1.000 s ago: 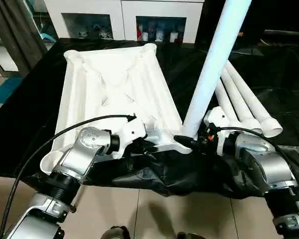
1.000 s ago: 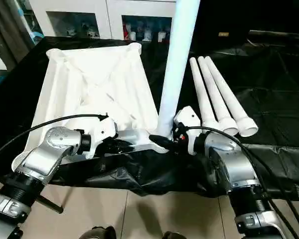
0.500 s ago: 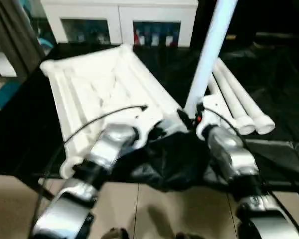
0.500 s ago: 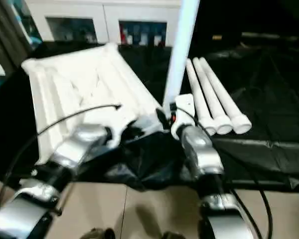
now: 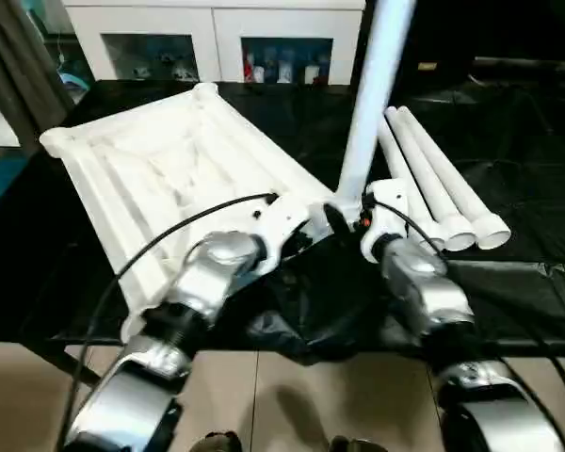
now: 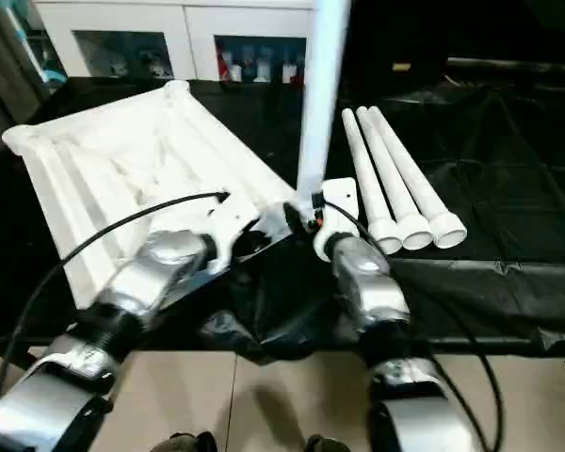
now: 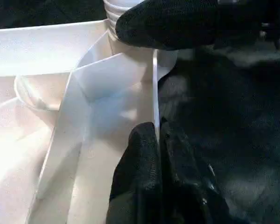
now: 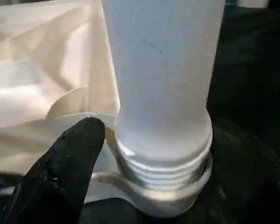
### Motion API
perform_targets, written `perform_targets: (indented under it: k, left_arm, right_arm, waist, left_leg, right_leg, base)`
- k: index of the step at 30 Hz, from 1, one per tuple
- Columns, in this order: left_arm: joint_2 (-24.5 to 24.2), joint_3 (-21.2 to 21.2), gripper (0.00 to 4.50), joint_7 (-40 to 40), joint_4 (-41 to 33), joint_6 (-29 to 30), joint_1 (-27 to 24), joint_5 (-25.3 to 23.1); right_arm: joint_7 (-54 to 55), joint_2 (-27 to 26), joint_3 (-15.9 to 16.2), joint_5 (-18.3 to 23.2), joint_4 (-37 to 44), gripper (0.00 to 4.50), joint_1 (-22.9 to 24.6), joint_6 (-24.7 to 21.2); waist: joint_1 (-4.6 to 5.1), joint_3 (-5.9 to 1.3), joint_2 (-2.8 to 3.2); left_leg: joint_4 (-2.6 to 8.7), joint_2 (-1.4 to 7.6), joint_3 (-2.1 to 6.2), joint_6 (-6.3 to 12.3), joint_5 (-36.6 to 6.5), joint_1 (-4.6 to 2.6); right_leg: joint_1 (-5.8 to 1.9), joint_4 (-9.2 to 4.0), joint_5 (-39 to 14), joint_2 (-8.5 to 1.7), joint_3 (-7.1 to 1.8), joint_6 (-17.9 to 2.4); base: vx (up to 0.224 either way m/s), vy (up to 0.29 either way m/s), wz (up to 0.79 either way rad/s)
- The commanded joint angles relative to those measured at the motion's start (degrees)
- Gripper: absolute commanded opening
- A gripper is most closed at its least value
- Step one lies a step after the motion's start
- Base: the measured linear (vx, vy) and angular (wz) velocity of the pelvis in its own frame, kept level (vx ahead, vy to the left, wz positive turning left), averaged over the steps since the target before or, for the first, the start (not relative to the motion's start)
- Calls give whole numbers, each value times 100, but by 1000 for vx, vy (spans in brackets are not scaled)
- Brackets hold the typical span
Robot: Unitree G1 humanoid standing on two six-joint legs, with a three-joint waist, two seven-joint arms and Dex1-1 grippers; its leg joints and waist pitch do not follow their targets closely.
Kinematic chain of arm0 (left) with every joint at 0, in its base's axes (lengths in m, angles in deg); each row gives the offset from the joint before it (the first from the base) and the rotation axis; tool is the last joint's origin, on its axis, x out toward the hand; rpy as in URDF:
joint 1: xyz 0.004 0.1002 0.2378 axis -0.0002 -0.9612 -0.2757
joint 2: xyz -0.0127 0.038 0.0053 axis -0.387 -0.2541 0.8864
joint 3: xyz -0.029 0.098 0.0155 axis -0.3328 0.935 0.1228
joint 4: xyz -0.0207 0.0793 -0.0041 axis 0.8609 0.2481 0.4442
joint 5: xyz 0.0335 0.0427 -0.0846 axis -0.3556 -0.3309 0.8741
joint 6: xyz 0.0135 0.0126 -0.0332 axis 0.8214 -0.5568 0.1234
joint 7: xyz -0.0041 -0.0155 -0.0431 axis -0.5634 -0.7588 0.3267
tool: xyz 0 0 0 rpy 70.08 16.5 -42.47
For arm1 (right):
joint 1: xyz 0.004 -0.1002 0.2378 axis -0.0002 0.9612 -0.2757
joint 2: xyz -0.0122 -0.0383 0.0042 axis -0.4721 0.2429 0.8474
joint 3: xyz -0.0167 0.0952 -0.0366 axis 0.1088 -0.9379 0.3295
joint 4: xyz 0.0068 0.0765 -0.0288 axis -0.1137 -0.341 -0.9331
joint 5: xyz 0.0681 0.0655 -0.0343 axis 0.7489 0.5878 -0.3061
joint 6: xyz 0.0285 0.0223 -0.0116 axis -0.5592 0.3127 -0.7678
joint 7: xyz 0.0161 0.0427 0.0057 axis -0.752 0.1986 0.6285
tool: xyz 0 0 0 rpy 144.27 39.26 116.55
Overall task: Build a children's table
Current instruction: Rotate leg to tighten
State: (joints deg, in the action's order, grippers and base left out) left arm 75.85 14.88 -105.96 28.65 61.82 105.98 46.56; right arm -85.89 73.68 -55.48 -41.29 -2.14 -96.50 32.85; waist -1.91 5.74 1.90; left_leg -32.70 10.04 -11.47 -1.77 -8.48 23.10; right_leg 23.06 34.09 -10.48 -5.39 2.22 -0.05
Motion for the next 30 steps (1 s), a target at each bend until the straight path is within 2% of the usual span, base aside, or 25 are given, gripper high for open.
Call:
perform_targets:
  k: [1,5,8,9,10,13,14,18,26,30]
  left_arm:
    - [40,204,0,-440,-228,-394,-131,199]
    - [-480,250,0,-1170,-519,-647,-441,318]
    - [-613,256,0,-1350,-579,-685,-506,352]
    - [-738,247,0,-1483,-638,-726,-562,375]
    - [-782,237,0,-1525,-667,-729,-583,385]
    - [-894,206,0,-1671,-737,-731,-629,428]
    - [-928,193,0,-1725,-765,-731,-646,444]
    - [-1028,191,0,-1973,-925,-753,-727,514]
    - [-1062,214,0,-2063,-990,-721,-744,539]
    - [-1064,212,0,-2061,-1006,-686,-750,527]
  right_arm:
    - [-472,26,332,16,287,381,79,-121]
    - [-1482,824,485,40,943,381,394,-306]
    - [-1818,1048,544,92,1145,381,502,-380]
    - [-2189,1291,625,153,1371,381,627,-458]
    - [-2317,1383,655,163,1450,381,671,-472]
    - [-2538,1518,617,268,1573,381,722,-545]
    - [-2587,1545,596,300,1603,381,729,-572]
    - [-2777,1632,612,389,1783,334,772,-753]
    - [-2952,1647,720,427,1899,281,876,-895]
    - [-2937,1625,724,419,1923,277,923,-954]
  waist:
    - [-28,-440,-81]
    - [-53,-467,-76]
    - [-72,-480,-58]
    - [-63,-468,-63]
    - [-87,-472,-54]
    - [-89,-460,-67]
    - [-83,-451,-68]
    - [-74,-441,-61]
    - [-70,-471,-56]
    - [-79,-469,-46]
  left_leg:
    - [361,267,118,416,-1344,-152]
    - [317,277,107,657,-903,-133]
    - [293,287,99,776,-681,-136]
    - [297,281,103,797,-691,-127]
    - [290,292,92,816,-757,-158]
    - [291,288,91,814,-794,-143]
    - [297,292,88,773,-907,-153]
    - [320,303,98,607,-1098,-168]
    - [294,289,95,650,-883,-161]
    - [289,288,94,677,-852,-164]
  right_leg:
    - [-200,-445,-1245,-282,-187,-1225]
    - [-242,-343,-494,-254,-175,-1417]
    - [-245,-270,23,-242,-171,-1582]
    - [-250,-269,39,-235,-165,-1595]
    - [-251,-273,69,-237,-170,-1603]
    - [-258,-275,-37,-254,-171,-1640]
    - [-249,-296,-247,-257,-171,-1633]
    - [-238,-329,-648,-261,-180,-1555]
    - [-255,-285,-293,-254,-175,-1622]
    - [-254,-280,-251,-251,-173,-1635]
  base:
    - [0,0,0]
    - [0,0,0]
    - [0,0,0]
    - [0,0,0]
    - [0,0,0]
    - [0,0,0]
    - [0,0,0]
    - [0,0,0]
    - [0,0,0]
    - [0,0,0]
